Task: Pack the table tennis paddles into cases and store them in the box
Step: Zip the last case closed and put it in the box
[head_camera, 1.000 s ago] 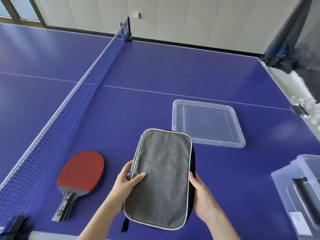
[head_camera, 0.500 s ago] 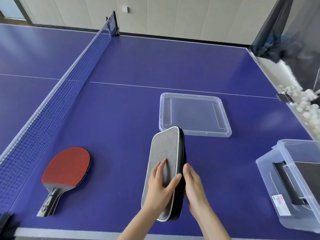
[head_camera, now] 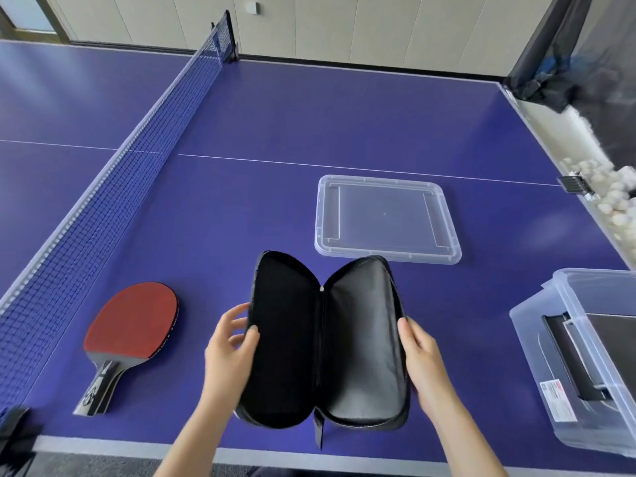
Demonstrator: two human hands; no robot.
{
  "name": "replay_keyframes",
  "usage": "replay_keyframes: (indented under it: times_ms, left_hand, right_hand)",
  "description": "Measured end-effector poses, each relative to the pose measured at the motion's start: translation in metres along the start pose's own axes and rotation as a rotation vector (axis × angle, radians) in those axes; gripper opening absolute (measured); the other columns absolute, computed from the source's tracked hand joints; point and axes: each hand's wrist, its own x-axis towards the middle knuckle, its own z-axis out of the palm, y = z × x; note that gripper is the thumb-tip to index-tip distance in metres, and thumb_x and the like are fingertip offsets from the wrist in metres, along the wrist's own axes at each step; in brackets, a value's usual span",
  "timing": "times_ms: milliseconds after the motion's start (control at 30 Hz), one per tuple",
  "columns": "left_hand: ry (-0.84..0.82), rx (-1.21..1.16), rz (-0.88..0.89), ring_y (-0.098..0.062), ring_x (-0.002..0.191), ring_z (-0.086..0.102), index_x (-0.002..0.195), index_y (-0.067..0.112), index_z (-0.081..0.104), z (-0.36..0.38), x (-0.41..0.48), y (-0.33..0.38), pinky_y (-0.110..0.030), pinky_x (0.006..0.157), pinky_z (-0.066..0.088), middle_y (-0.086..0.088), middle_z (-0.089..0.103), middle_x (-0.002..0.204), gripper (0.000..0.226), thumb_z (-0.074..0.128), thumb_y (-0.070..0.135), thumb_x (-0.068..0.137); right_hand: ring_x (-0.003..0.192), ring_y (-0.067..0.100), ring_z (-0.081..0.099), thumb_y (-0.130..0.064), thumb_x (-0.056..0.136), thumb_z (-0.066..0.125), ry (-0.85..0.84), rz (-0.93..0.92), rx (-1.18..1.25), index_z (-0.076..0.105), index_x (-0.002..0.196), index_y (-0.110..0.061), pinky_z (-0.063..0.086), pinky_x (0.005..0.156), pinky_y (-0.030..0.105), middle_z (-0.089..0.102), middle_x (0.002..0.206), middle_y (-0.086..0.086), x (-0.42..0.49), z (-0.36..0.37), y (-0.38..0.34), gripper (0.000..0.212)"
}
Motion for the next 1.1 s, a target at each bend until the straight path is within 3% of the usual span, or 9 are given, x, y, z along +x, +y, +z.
replay_keyframes:
  times_ms: [133,233,333,400,467,667,800,933,1100]
  left_hand:
    - [-0.037,0.064,-0.093,-0.014,0.081,0.069,0.110,0.038,0.060,-0.012,0.018,-0.027,-0.037,0.073,0.056,0.007,0.069,0.094,0.042,0.072,0.008,0.083]
    - [0.028,0.116,-0.132,-0.020,0.081,0.068,0.109,0.030,0.063,-0.016,0.032,-0.050,-0.038,0.073,0.055,0.000,0.068,0.097,0.039,0.068,0.001,0.083]
    - [0.083,0.154,-0.182,-0.021,0.081,0.066,0.106,0.025,0.065,-0.021,0.040,-0.074,-0.033,0.066,0.050,-0.002,0.069,0.095,0.034,0.068,0.001,0.082]
    - [0.107,0.197,-0.205,-0.023,0.081,0.066,0.103,0.024,0.065,-0.021,0.042,-0.088,-0.032,0.065,0.047,-0.003,0.069,0.093,0.032,0.069,0.001,0.082]
    - [0.129,0.249,-0.207,-0.022,0.080,0.064,0.103,0.024,0.064,-0.019,0.042,-0.097,-0.032,0.065,0.045,-0.003,0.068,0.093,0.032,0.069,0.001,0.082]
    - [0.183,0.397,-0.153,-0.022,0.079,0.057,0.100,0.016,0.066,-0.010,0.037,-0.111,-0.030,0.072,0.038,-0.003,0.061,0.094,0.028,0.065,-0.004,0.082]
    - [0.188,0.464,-0.145,-0.015,0.070,0.052,0.097,0.014,0.066,-0.012,0.039,-0.112,-0.029,0.070,0.036,-0.007,0.056,0.094,0.023,0.066,-0.003,0.082]
    - [0.172,0.433,-0.174,-0.012,0.073,0.054,0.105,0.016,0.066,-0.014,0.042,-0.112,-0.031,0.073,0.040,-0.006,0.059,0.098,0.029,0.066,-0.001,0.082]
    - [0.175,0.402,-0.149,-0.021,0.082,0.059,0.115,0.017,0.061,-0.028,0.041,-0.110,-0.033,0.072,0.045,-0.004,0.060,0.105,0.033,0.071,0.011,0.084]
  right_hand:
    - [0.086,0.015,0.062,-0.028,0.100,0.045,0.051,0.072,-0.062,0.067,0.095,-0.014,0.048,0.080,0.034,0.070,0.099,0.011,0.017,-0.032,0.025,0.027]
    - [0.079,0.012,0.060,-0.021,0.100,0.045,0.113,0.103,-0.154,0.066,0.089,-0.012,0.045,0.073,0.028,0.069,0.084,0.002,0.029,-0.051,0.048,0.025]
    - [0.063,0.018,0.038,-0.018,0.098,0.050,0.180,0.141,-0.360,0.048,0.070,0.000,0.030,0.060,0.030,0.042,0.062,0.003,0.038,-0.065,0.075,0.033]
    - [0.058,0.017,0.028,-0.014,0.094,0.055,0.221,0.133,-0.499,0.037,0.061,-0.006,0.023,0.056,0.031,0.032,0.057,0.002,0.041,-0.069,0.089,0.039]
    - [0.053,0.016,0.031,-0.013,0.091,0.059,0.244,0.123,-0.575,0.038,0.058,-0.013,0.027,0.053,0.032,0.037,0.051,-0.004,0.042,-0.066,0.098,0.039]
    - [0.069,0.028,0.054,-0.018,0.093,0.057,0.325,0.135,-0.732,0.055,0.077,-0.007,0.039,0.055,0.034,0.060,0.070,0.003,0.039,-0.060,0.119,0.019]
    - [0.074,0.029,0.054,-0.015,0.092,0.058,0.349,0.091,-0.788,0.054,0.085,-0.005,0.041,0.059,0.035,0.061,0.079,0.005,0.039,-0.058,0.120,0.012]
    - [0.073,0.028,0.053,-0.011,0.089,0.060,0.378,0.072,-0.748,0.054,0.088,-0.005,0.038,0.059,0.034,0.060,0.078,0.007,0.041,-0.060,0.121,0.009]
    - [0.076,0.025,0.051,-0.013,0.090,0.060,0.511,-0.014,-0.667,0.057,0.102,-0.004,0.035,0.064,0.031,0.060,0.088,0.007,0.045,-0.049,0.110,0.015]
